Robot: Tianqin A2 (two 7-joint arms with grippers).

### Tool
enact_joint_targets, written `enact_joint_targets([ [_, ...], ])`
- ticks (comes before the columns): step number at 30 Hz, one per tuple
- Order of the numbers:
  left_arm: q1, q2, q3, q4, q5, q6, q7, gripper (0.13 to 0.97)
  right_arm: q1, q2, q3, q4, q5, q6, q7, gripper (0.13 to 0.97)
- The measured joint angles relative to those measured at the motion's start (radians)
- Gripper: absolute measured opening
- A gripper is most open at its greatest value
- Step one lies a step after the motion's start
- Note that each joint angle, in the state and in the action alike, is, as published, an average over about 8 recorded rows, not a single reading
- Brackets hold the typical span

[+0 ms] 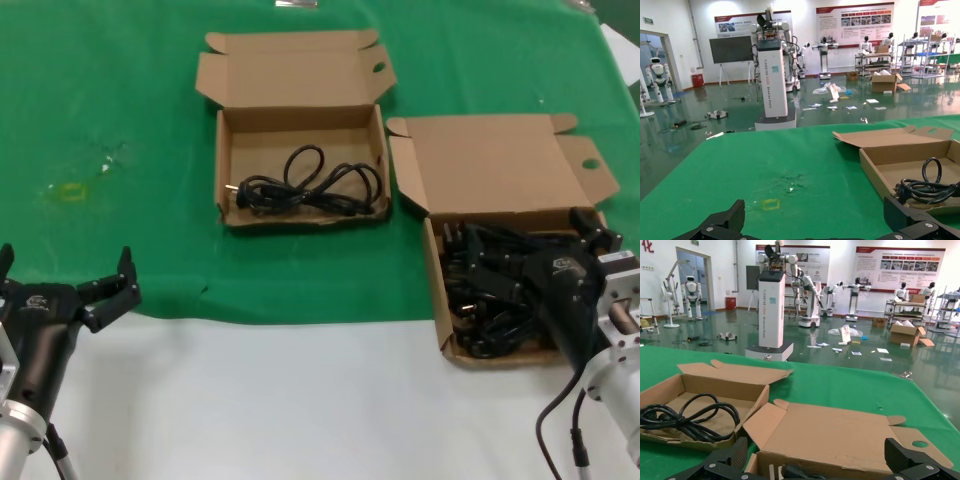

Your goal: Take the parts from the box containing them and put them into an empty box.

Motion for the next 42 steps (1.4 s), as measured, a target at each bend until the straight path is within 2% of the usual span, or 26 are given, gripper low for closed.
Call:
enact_joint_targets([
  [42,0.0,0.0,0.0,0.0,0.0,0.0,0.0,0.966,0.0,0.0,0.0,0.0,0.0,0.0,0.0,0.966],
])
